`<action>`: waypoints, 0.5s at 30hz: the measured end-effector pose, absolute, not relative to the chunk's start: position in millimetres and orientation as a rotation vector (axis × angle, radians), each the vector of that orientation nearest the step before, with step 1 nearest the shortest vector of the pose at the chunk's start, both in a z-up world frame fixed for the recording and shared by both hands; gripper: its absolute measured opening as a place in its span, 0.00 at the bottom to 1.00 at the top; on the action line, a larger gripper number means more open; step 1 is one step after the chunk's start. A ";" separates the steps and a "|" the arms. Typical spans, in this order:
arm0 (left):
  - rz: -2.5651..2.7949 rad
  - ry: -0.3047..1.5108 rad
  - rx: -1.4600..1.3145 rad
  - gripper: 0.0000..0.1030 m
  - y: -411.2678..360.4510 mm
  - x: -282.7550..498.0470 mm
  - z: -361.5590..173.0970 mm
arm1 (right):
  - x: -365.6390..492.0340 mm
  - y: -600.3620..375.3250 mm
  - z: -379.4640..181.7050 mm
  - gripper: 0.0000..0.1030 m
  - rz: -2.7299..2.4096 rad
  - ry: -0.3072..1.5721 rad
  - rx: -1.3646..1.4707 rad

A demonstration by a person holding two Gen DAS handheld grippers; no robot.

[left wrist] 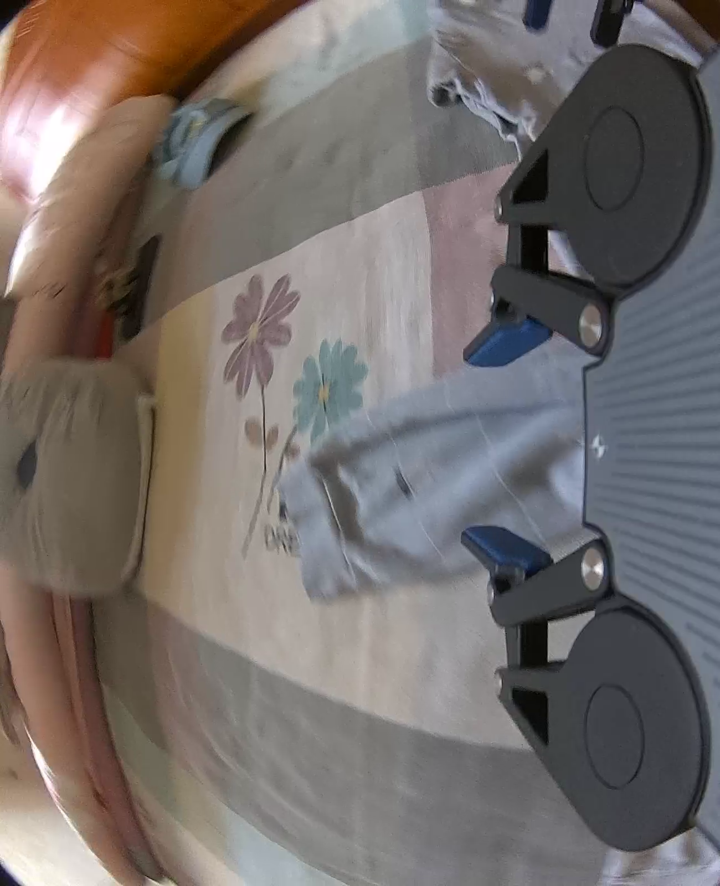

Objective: Fold clothes
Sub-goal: 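Grasp the grey pants leg cuff with the right gripper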

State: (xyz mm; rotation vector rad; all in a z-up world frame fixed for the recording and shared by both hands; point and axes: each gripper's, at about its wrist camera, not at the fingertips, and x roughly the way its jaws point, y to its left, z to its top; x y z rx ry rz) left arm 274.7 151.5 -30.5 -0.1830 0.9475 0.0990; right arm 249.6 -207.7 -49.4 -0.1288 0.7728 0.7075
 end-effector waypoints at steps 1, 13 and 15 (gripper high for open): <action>0.101 0.946 -0.202 0.69 157.0 267.6 -30.4 | 255.2 -203.2 -47.8 0.65 0.744 0.789 -0.090; 0.085 0.945 -0.423 0.77 204.5 197.2 -46.6 | 366.4 -78.6 -57.7 0.80 1.079 1.084 0.215; 0.077 0.950 -0.438 0.78 208.1 192.2 -50.5 | 386.1 -55.1 -69.9 0.80 1.090 1.146 0.267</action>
